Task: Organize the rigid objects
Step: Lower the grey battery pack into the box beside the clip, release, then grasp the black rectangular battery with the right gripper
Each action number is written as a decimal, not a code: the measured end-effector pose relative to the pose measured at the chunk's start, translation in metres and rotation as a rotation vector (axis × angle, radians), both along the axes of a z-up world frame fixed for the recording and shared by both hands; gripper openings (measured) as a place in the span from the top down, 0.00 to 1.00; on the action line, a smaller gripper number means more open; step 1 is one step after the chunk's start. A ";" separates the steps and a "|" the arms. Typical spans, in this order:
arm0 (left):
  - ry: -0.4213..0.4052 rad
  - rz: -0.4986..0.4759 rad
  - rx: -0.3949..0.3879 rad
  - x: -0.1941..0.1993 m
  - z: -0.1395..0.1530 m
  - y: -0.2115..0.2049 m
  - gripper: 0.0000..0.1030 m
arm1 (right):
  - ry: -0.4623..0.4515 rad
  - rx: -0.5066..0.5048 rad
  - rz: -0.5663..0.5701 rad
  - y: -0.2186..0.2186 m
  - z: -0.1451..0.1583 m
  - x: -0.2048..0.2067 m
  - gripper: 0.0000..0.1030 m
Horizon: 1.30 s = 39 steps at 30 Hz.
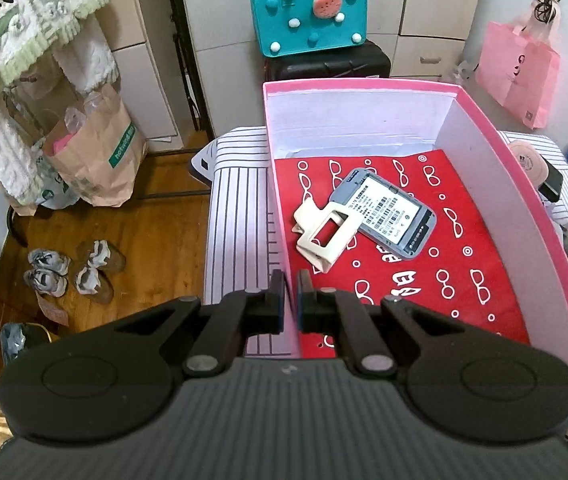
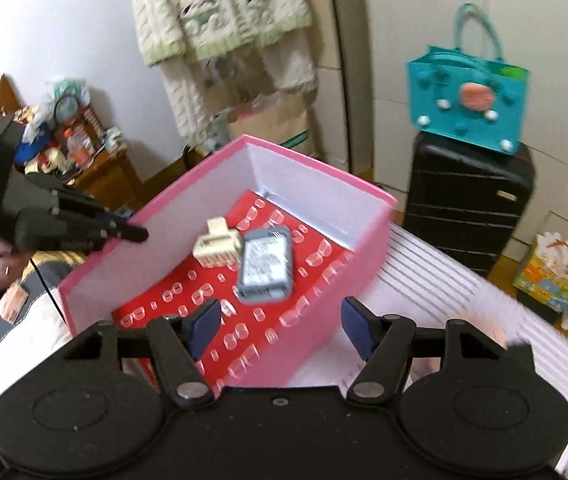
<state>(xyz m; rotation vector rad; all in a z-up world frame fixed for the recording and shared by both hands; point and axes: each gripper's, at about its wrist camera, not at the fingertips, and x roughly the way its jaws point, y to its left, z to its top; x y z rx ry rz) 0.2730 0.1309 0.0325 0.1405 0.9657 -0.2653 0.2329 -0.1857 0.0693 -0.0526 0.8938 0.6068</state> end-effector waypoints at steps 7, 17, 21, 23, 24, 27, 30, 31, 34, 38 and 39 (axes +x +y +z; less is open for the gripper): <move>-0.041 -0.006 0.068 -0.006 0.000 -0.010 0.96 | -0.039 -0.038 -0.101 -0.058 -0.052 -0.058 0.31; -0.057 -0.010 0.166 -0.007 0.002 -0.023 0.96 | 0.110 0.012 -0.208 -0.098 -0.098 -0.079 0.49; -0.067 -0.015 0.178 -0.008 0.000 -0.026 0.96 | 0.116 0.032 -0.171 -0.092 -0.109 -0.076 0.52; -0.063 -0.005 0.166 -0.007 0.001 -0.024 0.96 | 0.119 0.023 -0.154 -0.089 -0.112 -0.071 0.52; -0.061 0.001 0.161 -0.007 0.001 -0.024 0.96 | 0.122 0.015 -0.149 -0.088 -0.112 -0.071 0.51; -0.060 0.010 0.161 -0.007 0.001 -0.025 0.96 | 0.105 -0.047 -0.137 -0.081 -0.113 -0.068 0.51; -0.060 0.014 0.163 -0.008 0.000 -0.025 0.96 | 0.123 -0.067 -0.127 -0.079 -0.114 -0.063 0.47; -0.056 0.015 0.160 -0.008 0.000 -0.025 0.96 | 0.132 -0.075 -0.121 -0.078 -0.116 -0.060 0.46; -0.051 0.016 0.155 -0.009 0.002 -0.024 0.96 | 0.142 -0.094 -0.097 -0.076 -0.119 -0.055 0.45; -0.053 0.017 0.152 -0.011 0.003 -0.022 0.96 | 0.146 -0.089 -0.088 -0.074 -0.119 -0.050 0.45; -0.053 0.016 0.149 -0.011 0.002 -0.023 0.96 | 0.140 -0.089 -0.084 -0.073 -0.120 -0.049 0.45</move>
